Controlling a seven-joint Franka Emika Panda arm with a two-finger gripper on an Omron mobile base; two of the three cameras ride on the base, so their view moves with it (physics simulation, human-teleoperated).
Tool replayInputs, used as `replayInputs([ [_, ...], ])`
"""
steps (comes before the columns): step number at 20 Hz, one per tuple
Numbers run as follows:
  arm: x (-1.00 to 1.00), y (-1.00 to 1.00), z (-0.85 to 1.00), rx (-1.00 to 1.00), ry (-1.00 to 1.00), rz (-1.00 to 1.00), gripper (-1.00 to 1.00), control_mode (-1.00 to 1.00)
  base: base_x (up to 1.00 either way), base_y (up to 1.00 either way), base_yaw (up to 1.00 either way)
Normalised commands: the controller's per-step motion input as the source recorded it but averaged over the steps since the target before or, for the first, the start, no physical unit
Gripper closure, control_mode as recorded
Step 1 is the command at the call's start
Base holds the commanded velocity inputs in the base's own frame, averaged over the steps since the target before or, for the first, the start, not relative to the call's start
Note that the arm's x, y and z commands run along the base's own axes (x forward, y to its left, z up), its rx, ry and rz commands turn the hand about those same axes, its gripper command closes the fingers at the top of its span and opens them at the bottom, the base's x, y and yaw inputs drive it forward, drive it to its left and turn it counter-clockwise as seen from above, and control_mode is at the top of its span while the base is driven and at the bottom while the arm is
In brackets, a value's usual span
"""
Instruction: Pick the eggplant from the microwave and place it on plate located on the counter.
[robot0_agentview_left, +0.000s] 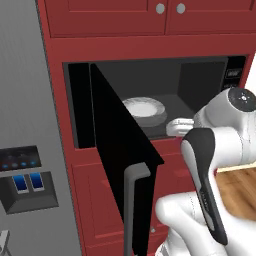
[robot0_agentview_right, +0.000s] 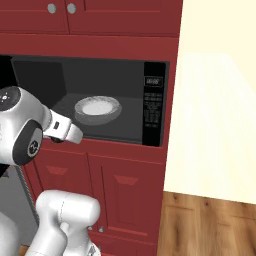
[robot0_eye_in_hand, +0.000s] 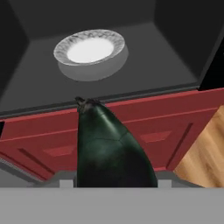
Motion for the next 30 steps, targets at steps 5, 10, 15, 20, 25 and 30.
replayInputs([
  [5,-0.29,0.00,0.20,-0.02,0.03,0.09,1.00,-1.00,0.00,0.00,0.00],
  [10,-0.09,0.00,0.23,-0.01,0.00,0.14,1.00,-1.00,0.00,0.00,0.00],
  [15,-0.36,0.00,0.00,0.00,0.00,0.00,1.00,-1.00,0.00,0.00,0.00],
  [20,-0.25,0.00,0.03,0.00,-0.03,0.00,1.00,-1.00,0.00,0.00,0.00],
  [25,-0.02,0.00,0.00,0.00,0.00,0.00,1.00,1.00,0.00,0.00,0.00],
  [30,0.00,0.00,0.00,0.00,0.00,0.00,1.00,1.00,-0.40,-0.28,-0.10],
])
